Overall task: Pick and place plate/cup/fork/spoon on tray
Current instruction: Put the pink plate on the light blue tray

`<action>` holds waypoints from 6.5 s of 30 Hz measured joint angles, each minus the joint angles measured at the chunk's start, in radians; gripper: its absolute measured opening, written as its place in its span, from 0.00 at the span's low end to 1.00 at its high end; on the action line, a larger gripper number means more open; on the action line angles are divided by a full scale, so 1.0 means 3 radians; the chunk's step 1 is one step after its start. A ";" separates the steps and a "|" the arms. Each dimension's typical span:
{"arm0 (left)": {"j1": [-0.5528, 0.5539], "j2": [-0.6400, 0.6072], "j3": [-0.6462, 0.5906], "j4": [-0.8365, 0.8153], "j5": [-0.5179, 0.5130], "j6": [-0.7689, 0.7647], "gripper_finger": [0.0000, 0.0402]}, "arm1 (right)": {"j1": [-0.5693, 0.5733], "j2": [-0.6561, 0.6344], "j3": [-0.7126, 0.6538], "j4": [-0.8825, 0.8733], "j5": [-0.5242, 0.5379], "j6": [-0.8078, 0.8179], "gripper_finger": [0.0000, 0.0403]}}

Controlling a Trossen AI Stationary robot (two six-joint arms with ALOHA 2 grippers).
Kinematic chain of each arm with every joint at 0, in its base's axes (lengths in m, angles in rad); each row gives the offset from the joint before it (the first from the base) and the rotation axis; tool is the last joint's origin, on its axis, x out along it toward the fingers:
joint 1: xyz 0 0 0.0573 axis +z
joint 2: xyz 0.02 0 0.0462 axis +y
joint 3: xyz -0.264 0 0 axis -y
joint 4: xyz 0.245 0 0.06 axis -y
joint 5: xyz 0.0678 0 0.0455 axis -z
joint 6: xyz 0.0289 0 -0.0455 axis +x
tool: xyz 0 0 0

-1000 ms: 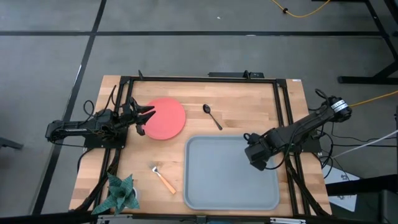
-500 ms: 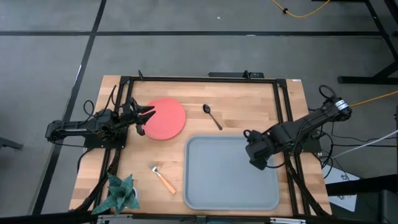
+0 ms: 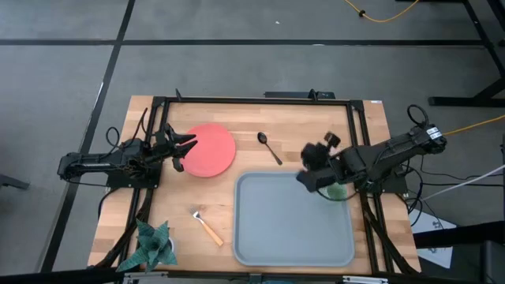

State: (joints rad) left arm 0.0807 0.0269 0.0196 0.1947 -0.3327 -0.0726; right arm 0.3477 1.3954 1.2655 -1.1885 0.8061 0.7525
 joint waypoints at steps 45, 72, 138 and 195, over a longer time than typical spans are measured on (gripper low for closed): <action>-0.1147 0.4111 0.1691 -0.1755 -0.0302 -0.0167 0.25 | -0.1969 -0.0149 -0.0034 0.0015 0.0650 -0.0914 0.29; -0.1273 0.4407 0.1691 -0.1938 -0.0611 -0.0537 0.25 | -0.2125 -0.0148 -0.0036 0.0031 0.0652 -0.1067 0.29; -0.1827 0.5289 0.3436 -0.1432 -0.0275 0.1636 0.00 | -0.2123 -0.0152 -0.0037 0.0066 0.0474 -0.1226 0.29; -0.1714 0.6397 0.3981 -0.0006 0.0204 0.2368 0.18 | -0.2125 -0.0154 -0.0038 0.0132 0.0092 -0.1567 0.29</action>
State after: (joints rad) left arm -0.4333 1.9461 1.2140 0.1929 -0.2716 0.6378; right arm -0.2897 1.3491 1.2541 -1.1488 0.8338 0.2823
